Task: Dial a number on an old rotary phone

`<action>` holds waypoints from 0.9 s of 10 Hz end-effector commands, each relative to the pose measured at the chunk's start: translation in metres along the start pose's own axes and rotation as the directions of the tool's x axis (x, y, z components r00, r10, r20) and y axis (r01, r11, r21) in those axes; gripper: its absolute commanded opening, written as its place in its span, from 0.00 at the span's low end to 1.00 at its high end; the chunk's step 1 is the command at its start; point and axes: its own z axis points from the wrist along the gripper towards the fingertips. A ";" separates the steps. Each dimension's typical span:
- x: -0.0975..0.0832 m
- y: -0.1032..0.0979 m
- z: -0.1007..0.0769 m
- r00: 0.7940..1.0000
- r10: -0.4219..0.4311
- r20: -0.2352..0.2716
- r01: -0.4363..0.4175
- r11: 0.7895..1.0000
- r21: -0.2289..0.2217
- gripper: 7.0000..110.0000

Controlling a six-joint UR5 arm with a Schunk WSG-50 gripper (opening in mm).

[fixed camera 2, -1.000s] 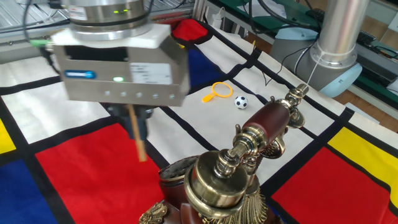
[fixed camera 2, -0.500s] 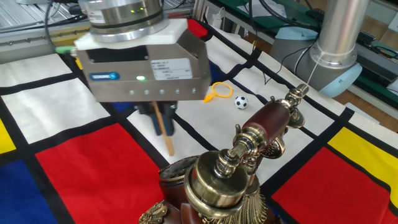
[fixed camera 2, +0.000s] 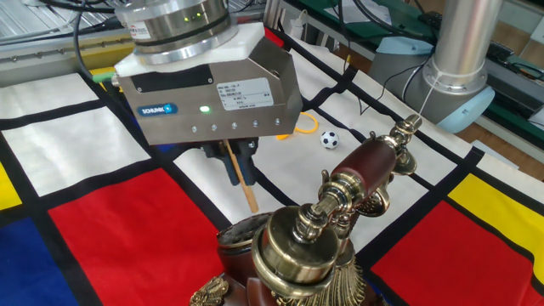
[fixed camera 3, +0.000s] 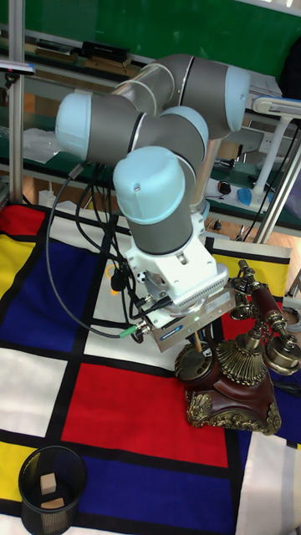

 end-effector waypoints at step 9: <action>0.005 0.011 -0.003 0.998 0.058 0.002 -0.058 0.991 -0.117 0.00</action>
